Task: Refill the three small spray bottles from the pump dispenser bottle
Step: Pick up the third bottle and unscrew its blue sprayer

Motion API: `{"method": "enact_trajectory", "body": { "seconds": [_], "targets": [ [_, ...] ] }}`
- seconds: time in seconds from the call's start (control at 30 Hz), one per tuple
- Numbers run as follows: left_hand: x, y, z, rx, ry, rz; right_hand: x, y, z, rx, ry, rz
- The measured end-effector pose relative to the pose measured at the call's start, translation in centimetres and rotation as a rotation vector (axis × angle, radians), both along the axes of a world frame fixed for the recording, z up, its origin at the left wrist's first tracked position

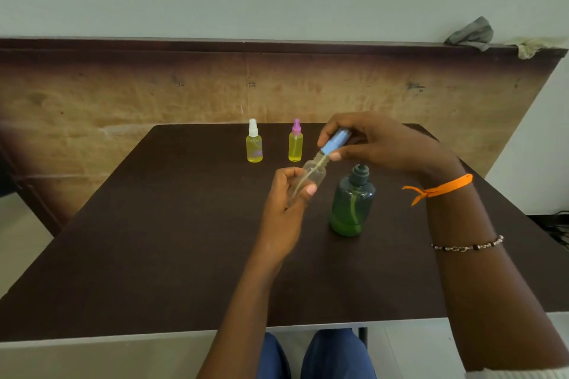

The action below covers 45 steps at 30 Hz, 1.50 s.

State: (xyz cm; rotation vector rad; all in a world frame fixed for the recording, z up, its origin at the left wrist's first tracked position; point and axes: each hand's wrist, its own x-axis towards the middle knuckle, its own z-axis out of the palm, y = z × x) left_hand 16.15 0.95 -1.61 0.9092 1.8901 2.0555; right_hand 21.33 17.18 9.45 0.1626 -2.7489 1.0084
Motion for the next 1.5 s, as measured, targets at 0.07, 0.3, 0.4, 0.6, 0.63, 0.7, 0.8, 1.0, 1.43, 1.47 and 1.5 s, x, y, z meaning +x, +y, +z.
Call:
{"method": "enact_trajectory", "body": {
  "seconds": [0.07,0.3,0.4,0.6,0.63,0.7,0.8,1.0,1.43,1.47,1.5],
  "targets": [
    [0.0,0.0,-0.2,-0.006,-0.022,0.014,0.5,0.9,0.4,0.018,0.04,-0.008],
    [0.4,0.9,-1.0,0.02,-0.101,0.038,3.2,3.7,-0.2,-0.165,0.262,-0.235],
    [0.7,1.4,-1.3,0.041,-0.139,0.028,4.1,3.6,-2.5,-0.35,0.439,-0.419],
    [1.1,2.3,-1.9,0.054,-0.175,-0.011,4.8,3.9,-10.4,-0.425,0.559,-0.901],
    [1.1,2.3,-2.0,0.053,-0.174,-0.011,4.9,3.7,-11.8,-0.385,0.542,-0.97],
    [1.2,2.5,-2.2,0.049,-0.173,-0.011,4.9,3.2,-14.4,-0.285,0.491,-1.048],
    [1.2,2.5,-2.3,0.03,-0.159,-0.015,4.8,2.4,-17.1,-0.168,0.37,-1.076],
    [0.8,2.4,-2.4,0.022,-0.166,-0.004,4.1,1.6,-18.8,-0.118,0.208,-1.064],
    [0.9,2.4,-2.8,0.019,-0.197,-0.007,5.0,2.7,-17.6,-0.262,0.17,-1.085],
    [0.9,2.5,-2.8,0.019,-0.197,-0.007,5.1,2.8,-17.6,-0.263,0.168,-1.083],
    [1.0,2.5,-2.8,0.017,-0.198,-0.008,5.1,2.8,-17.7,-0.262,0.165,-1.081]
  ]
}}
